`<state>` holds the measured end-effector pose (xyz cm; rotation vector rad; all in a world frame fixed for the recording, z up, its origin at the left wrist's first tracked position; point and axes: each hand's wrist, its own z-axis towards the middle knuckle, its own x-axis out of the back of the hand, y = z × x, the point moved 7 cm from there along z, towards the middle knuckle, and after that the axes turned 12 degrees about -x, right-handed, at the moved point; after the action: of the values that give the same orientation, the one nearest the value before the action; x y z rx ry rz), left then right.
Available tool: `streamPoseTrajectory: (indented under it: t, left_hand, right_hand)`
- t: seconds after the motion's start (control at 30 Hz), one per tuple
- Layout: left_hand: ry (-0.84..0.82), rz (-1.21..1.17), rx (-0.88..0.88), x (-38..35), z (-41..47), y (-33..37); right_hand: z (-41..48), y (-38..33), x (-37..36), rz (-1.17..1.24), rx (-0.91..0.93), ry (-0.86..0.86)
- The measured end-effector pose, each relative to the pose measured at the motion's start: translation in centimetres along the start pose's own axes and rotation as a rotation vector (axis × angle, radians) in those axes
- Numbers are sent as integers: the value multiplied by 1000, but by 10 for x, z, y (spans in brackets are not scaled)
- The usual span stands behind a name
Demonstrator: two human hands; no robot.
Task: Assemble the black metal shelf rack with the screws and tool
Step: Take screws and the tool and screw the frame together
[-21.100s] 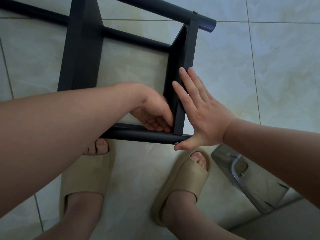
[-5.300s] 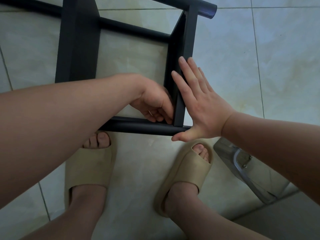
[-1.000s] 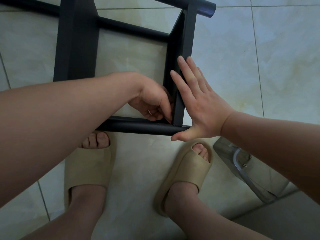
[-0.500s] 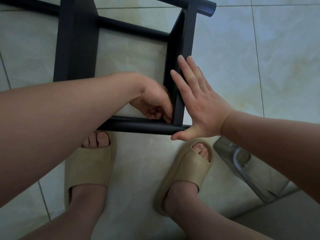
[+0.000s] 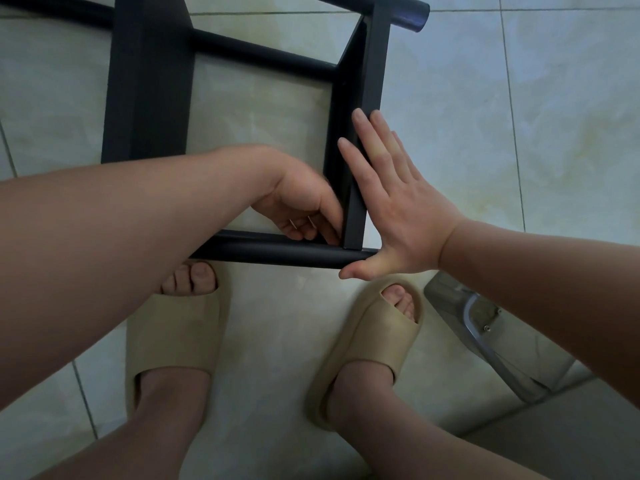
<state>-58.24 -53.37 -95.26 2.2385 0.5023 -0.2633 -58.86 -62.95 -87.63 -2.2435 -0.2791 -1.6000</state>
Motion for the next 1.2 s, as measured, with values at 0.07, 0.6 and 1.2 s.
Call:
streamPoseTrajectory:
  t: [0.07,0.6,1.2]
  left_hand:
    - [18,3,-24,0,1,2]
    - [8,-28,-50,1,2,6]
    - [2,-50,-59,0,4,6]
  right_hand:
    - [0,0,0,1,1,1]
    - [0,0,-1,4,10,12]
    - [1,0,-1,7,12,15]
